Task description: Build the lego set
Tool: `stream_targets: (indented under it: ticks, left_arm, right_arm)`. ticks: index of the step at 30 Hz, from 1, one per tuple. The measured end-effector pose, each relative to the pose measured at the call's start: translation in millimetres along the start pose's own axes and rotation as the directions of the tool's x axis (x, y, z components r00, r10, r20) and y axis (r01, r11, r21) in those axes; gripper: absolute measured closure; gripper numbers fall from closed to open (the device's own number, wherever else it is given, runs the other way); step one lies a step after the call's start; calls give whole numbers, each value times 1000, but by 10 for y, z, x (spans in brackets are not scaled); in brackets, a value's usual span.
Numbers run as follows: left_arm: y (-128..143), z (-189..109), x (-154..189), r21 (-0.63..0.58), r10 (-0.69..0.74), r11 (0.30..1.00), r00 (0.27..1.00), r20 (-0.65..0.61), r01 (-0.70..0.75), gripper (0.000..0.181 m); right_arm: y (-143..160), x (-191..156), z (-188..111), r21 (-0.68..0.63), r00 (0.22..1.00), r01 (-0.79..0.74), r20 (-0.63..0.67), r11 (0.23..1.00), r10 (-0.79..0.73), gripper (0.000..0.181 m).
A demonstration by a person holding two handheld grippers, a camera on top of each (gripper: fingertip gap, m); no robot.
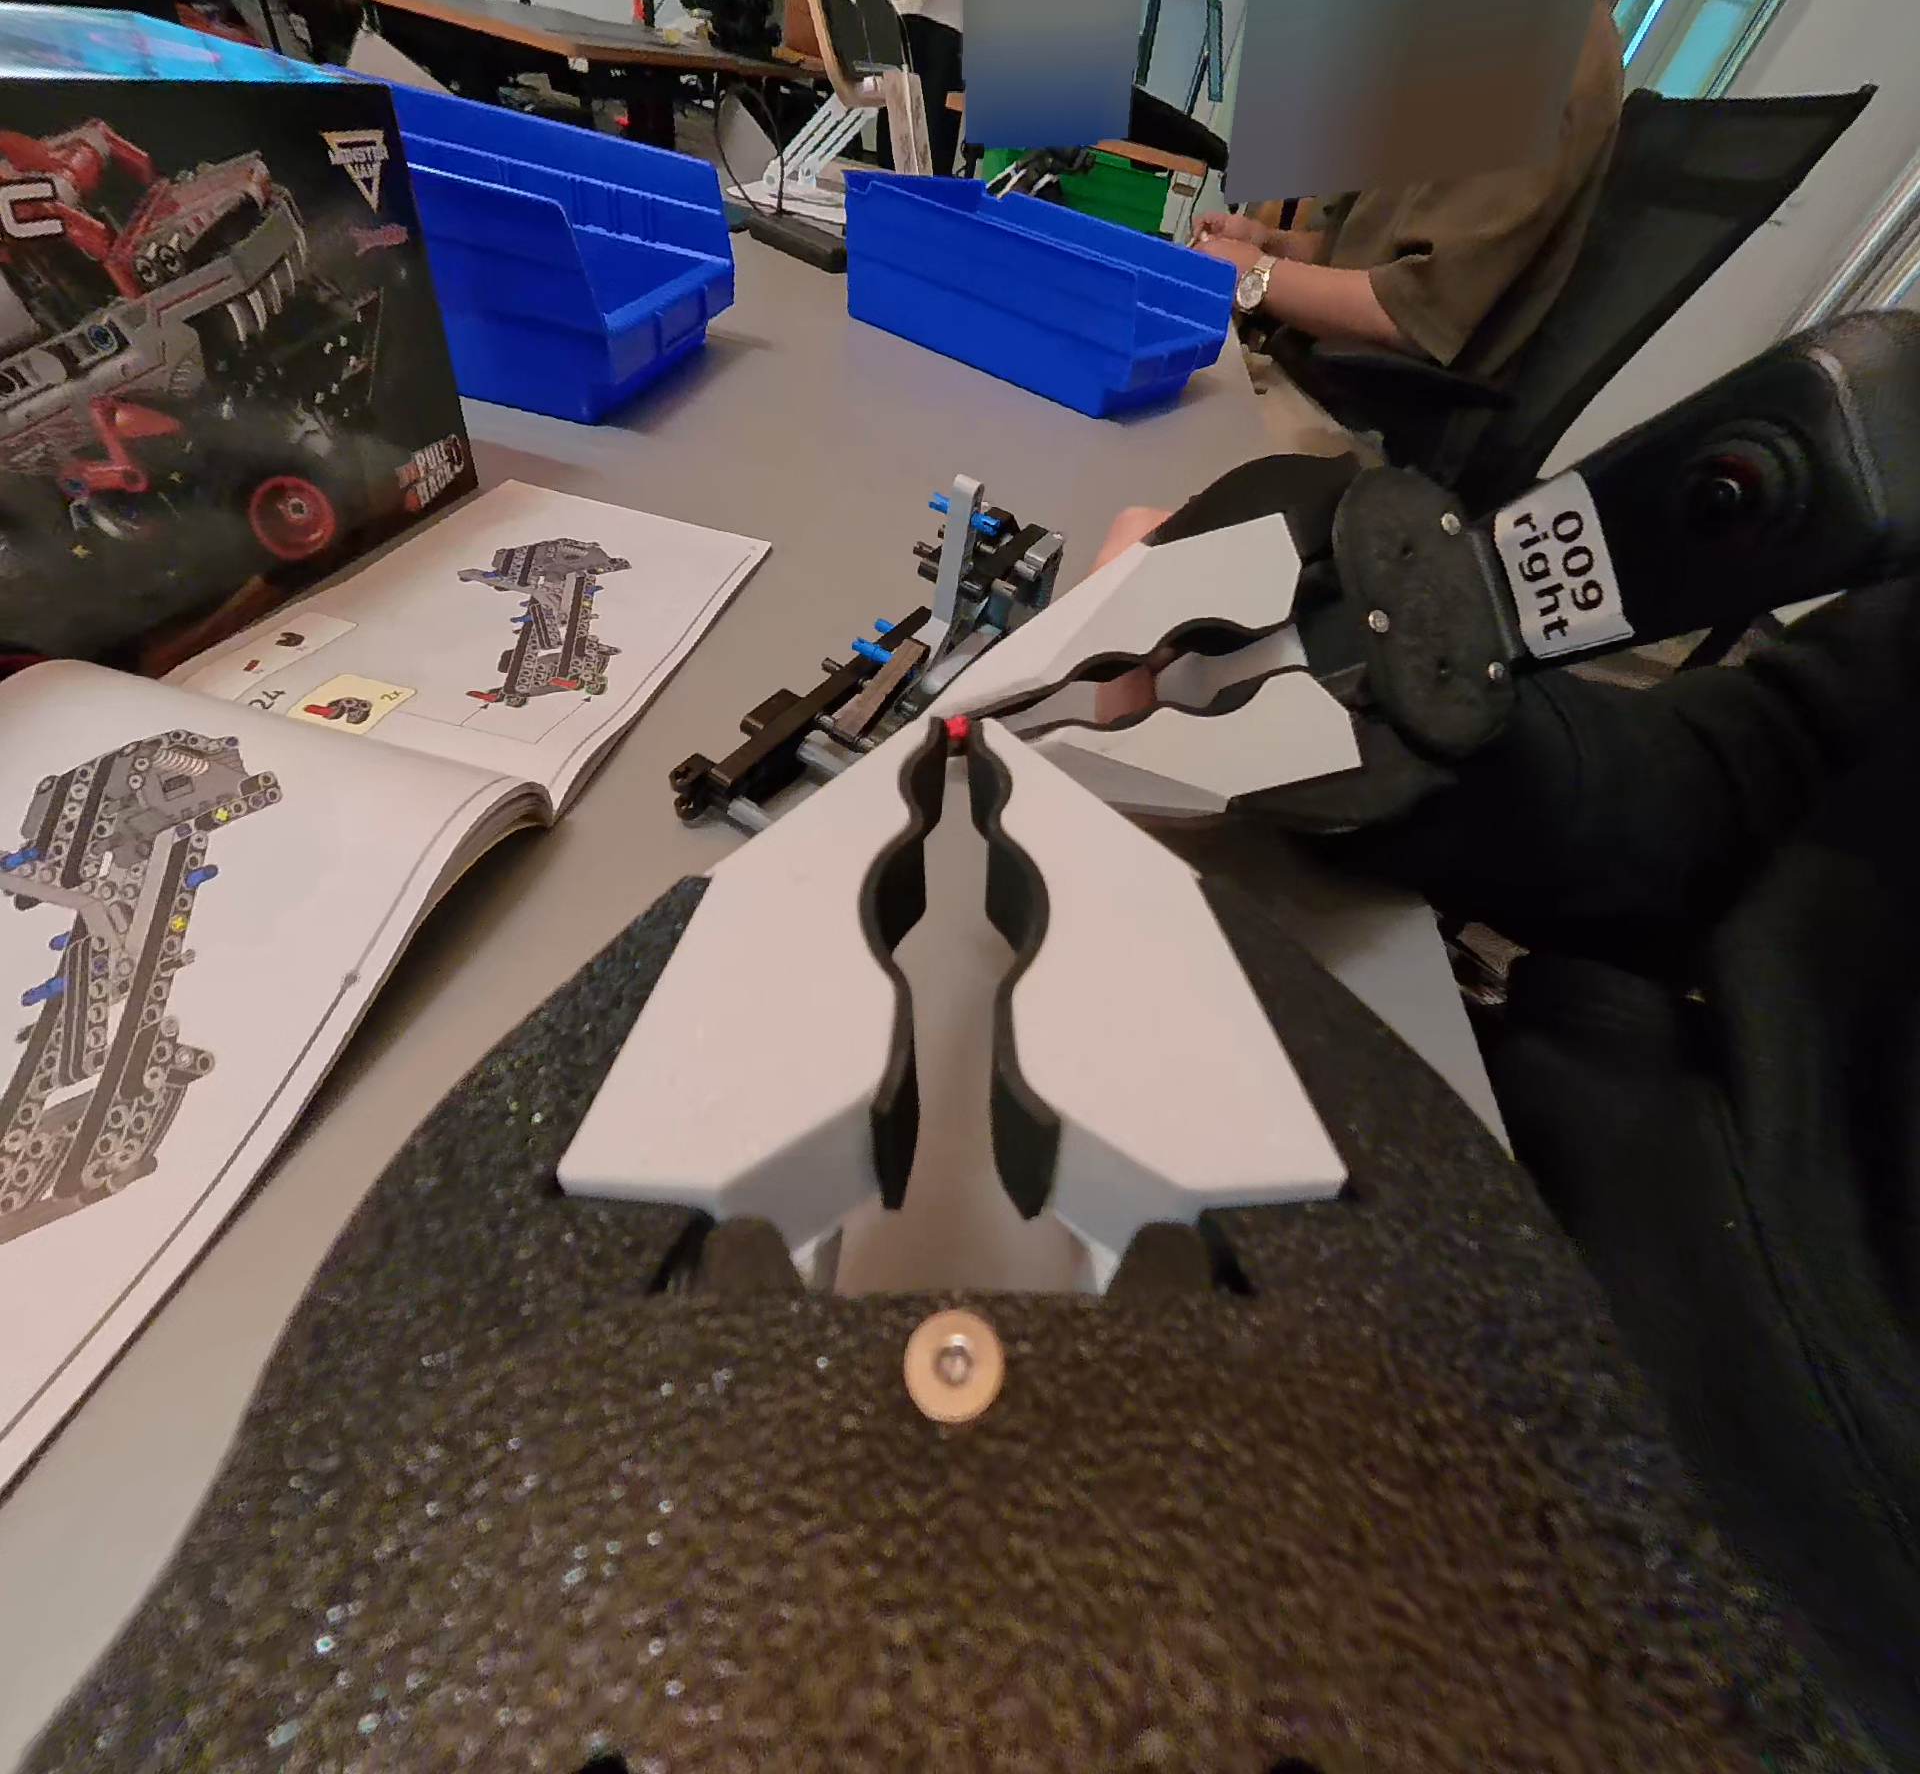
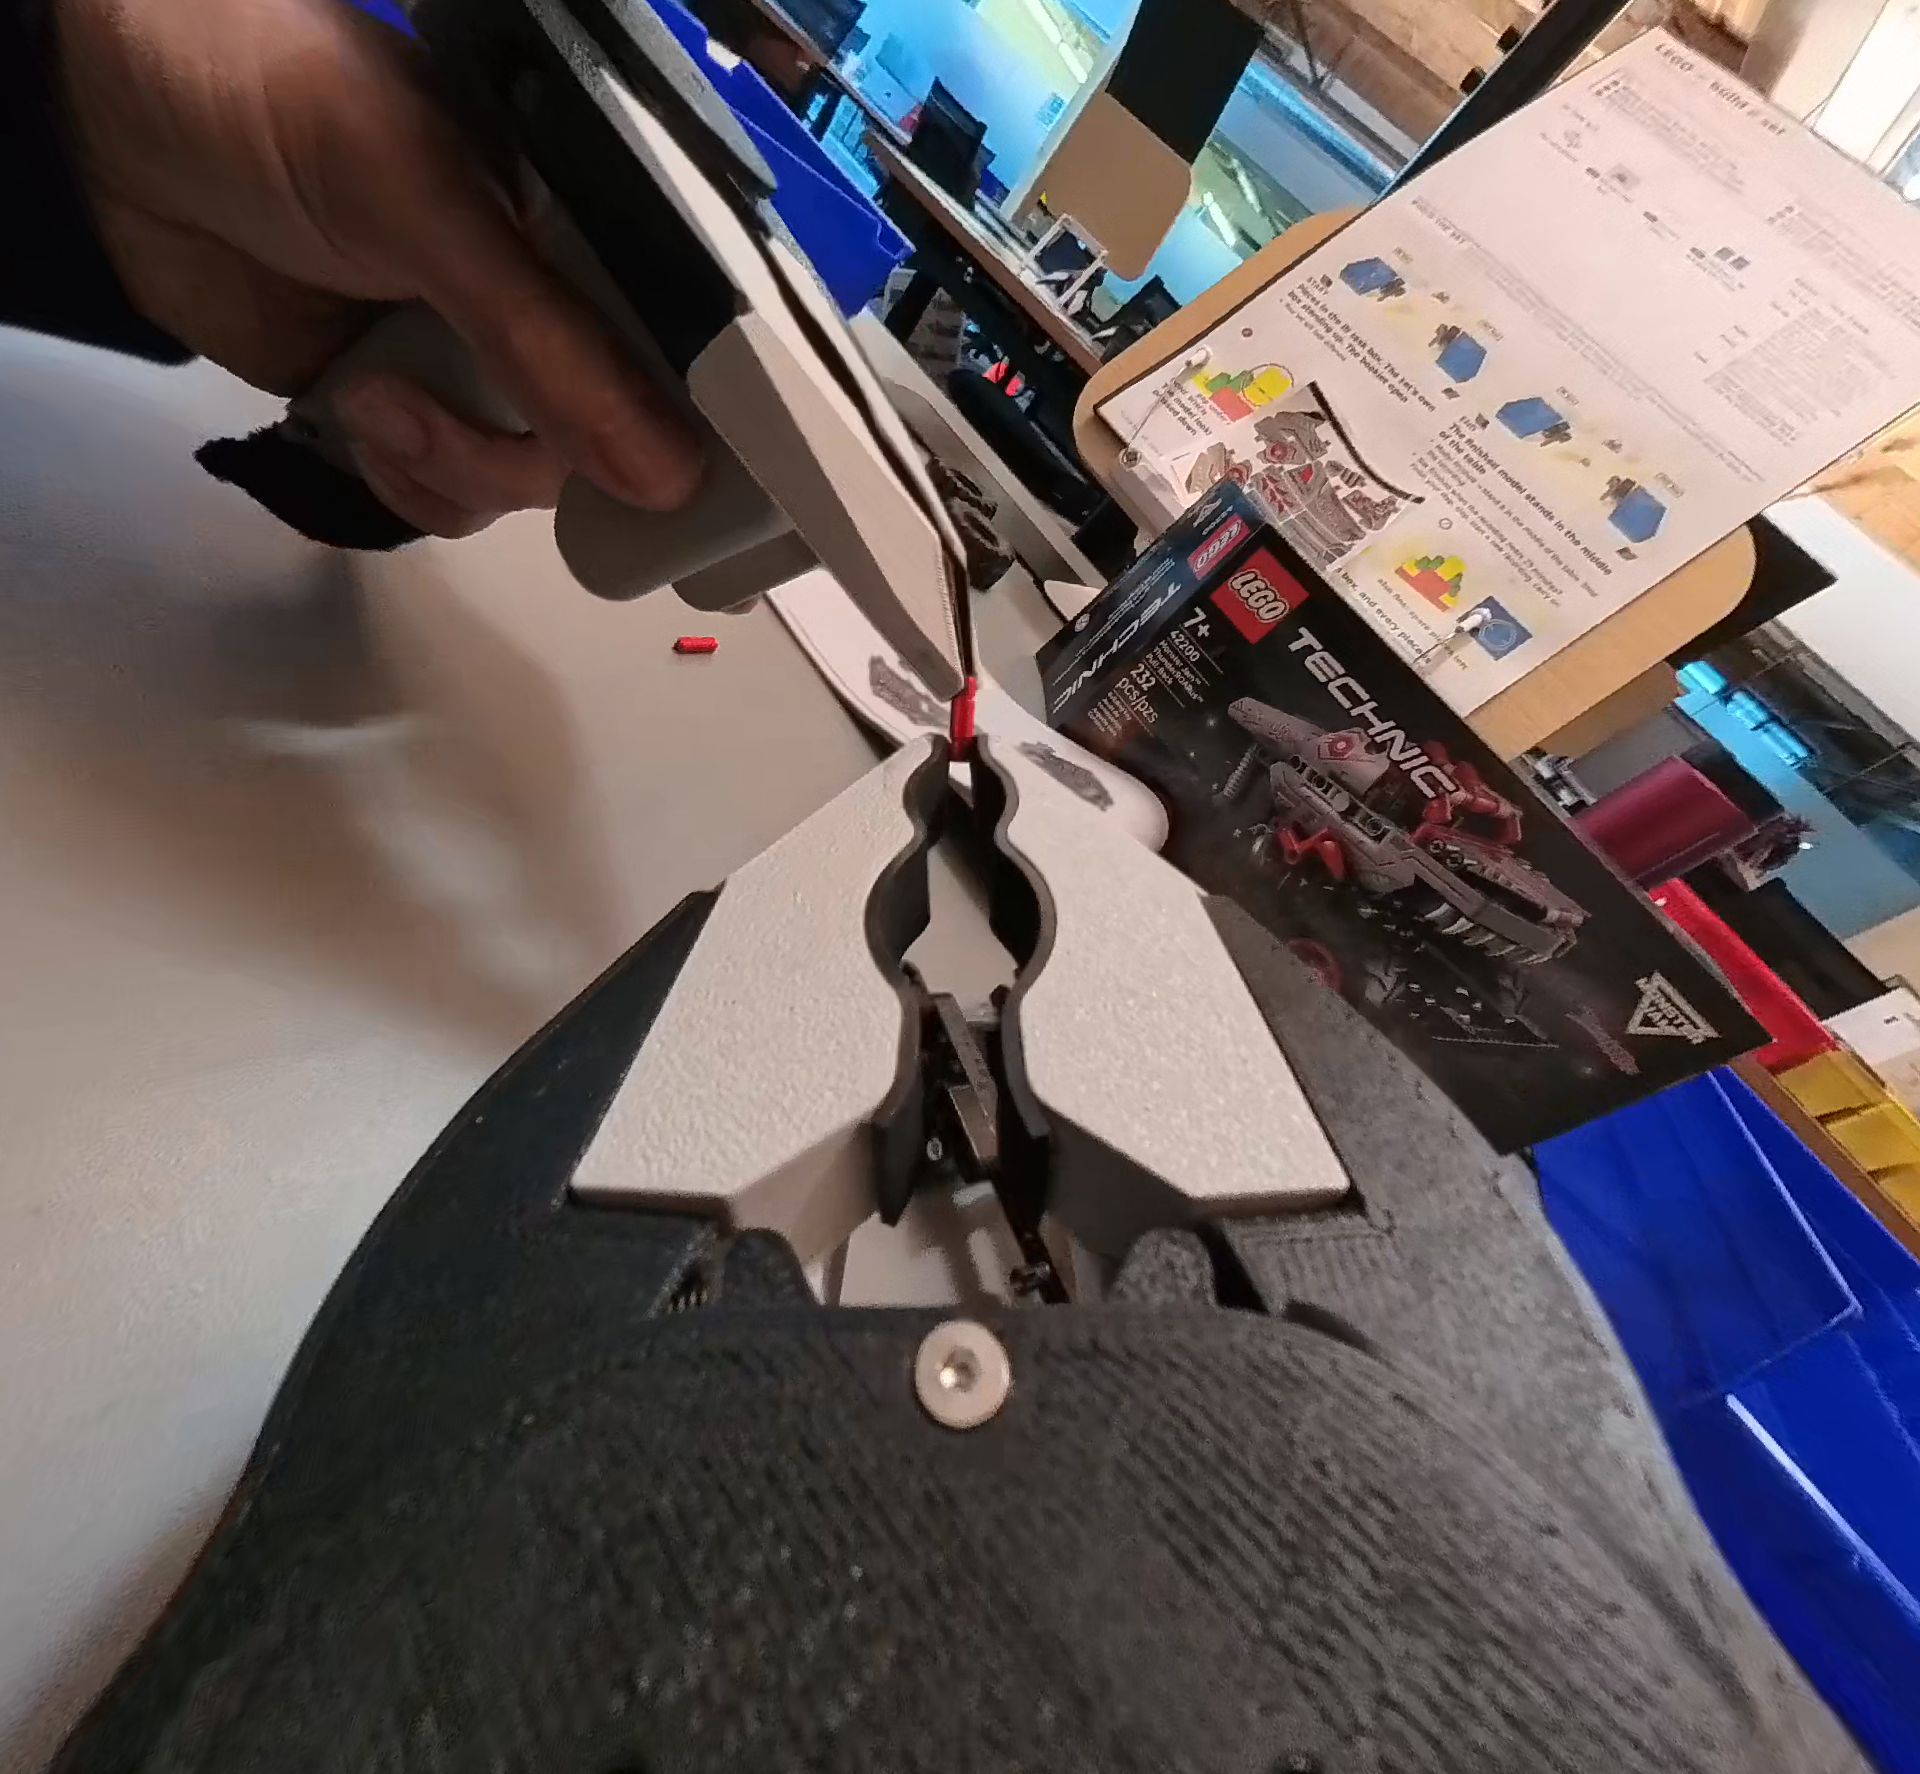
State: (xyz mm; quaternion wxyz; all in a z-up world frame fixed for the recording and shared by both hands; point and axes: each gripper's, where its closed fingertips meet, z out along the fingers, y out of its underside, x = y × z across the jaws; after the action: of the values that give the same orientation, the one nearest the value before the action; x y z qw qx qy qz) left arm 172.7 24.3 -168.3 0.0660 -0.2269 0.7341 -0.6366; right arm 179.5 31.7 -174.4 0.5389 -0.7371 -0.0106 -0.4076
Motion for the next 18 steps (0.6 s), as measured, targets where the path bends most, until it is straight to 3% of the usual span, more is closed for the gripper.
stream_targets:
  ticks: [4,7,10,13,18]
  left_arm:
    - [24,13,-34,-30,12,999,1000,18,-12,180]
    - [45,0,-151,-74,44,996,998,46,-40,181]
    - [63,64,-221,-134,29,991,1000,10,-28,181]
    - [175,179,-254,-265,49,962,997,-67,-65,180]
    - [315,289,-354,-436,142,874,970,-196,-216,180]
  right_arm:
    - [30,-22,-31,-62,991,-107,74,992,112,176]
    - [183,-107,-103,-263,952,-224,147,938,269,153]
    - [302,-194,-190,-378,911,-308,148,873,385,156]
    - [373,-178,-140,-401,890,-373,103,837,445,168]
    - [533,-150,2,-461,901,-357,61,812,430,161]
